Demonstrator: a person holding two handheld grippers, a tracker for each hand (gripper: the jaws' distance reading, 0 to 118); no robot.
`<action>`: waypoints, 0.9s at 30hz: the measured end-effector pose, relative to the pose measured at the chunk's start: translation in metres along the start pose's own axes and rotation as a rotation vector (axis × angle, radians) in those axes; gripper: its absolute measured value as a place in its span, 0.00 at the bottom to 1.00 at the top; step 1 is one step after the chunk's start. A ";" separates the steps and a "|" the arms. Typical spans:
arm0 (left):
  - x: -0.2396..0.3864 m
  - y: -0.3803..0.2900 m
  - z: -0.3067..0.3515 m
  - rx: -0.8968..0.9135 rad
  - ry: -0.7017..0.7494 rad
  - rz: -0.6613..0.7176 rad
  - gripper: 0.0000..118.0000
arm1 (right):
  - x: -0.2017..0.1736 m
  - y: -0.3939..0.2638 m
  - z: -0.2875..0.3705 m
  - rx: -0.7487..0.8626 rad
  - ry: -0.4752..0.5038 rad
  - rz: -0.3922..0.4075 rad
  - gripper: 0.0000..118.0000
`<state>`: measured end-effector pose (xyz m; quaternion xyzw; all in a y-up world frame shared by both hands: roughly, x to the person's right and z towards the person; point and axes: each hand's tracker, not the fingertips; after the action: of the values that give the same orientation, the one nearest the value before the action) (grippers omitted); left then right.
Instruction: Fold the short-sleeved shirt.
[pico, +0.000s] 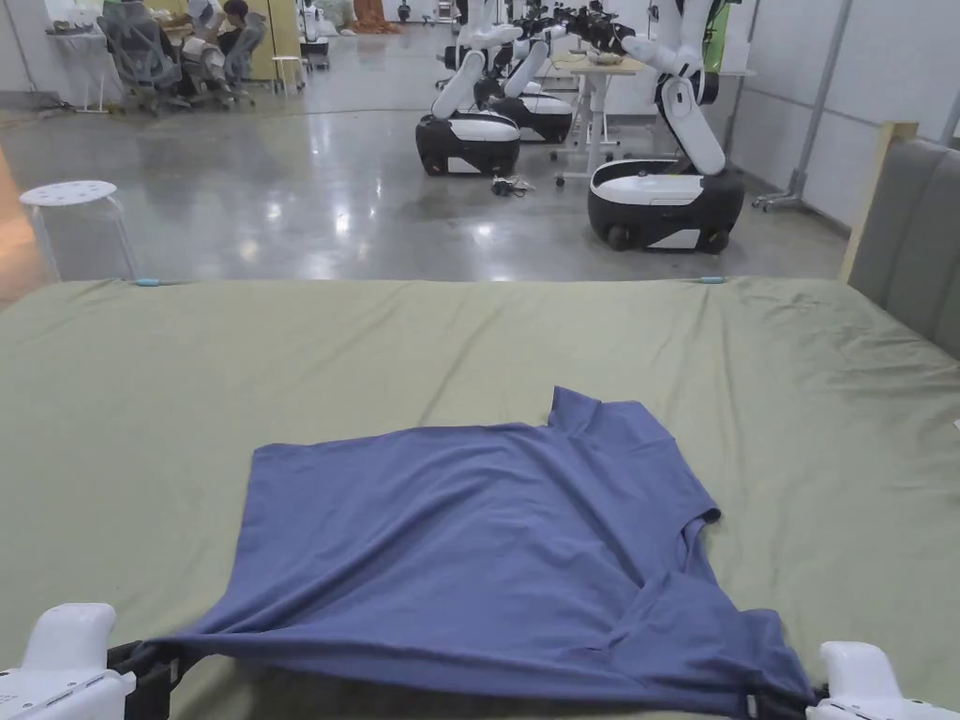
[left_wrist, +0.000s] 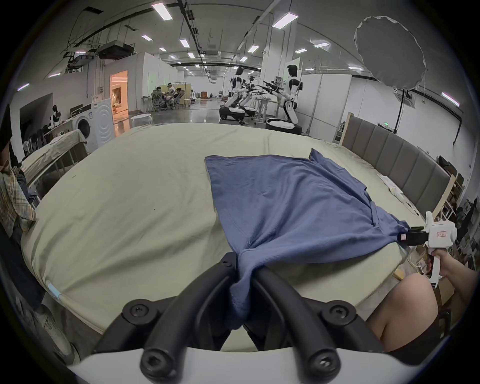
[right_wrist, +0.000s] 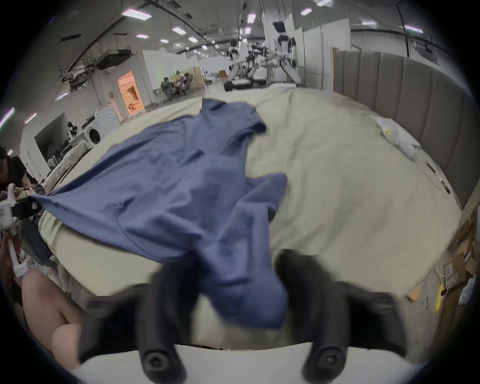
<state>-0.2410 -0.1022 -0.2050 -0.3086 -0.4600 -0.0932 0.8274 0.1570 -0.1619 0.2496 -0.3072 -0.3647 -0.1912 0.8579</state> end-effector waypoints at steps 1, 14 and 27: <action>0.001 0.000 0.000 -0.001 -0.004 -0.003 0.01 | 0.002 0.000 0.005 0.028 0.036 -0.023 0.06; 0.014 -0.009 0.053 0.093 -0.004 0.004 0.01 | -0.024 -0.005 0.096 0.236 0.068 0.019 0.06; 0.007 -0.025 0.065 0.060 0.012 0.040 0.01 | -0.021 0.011 0.118 0.283 0.099 -0.029 0.06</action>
<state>-0.2936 -0.0822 -0.1639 -0.2921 -0.4511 -0.0645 0.8409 0.0894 -0.0724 0.2943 -0.1681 -0.3496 -0.1652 0.9068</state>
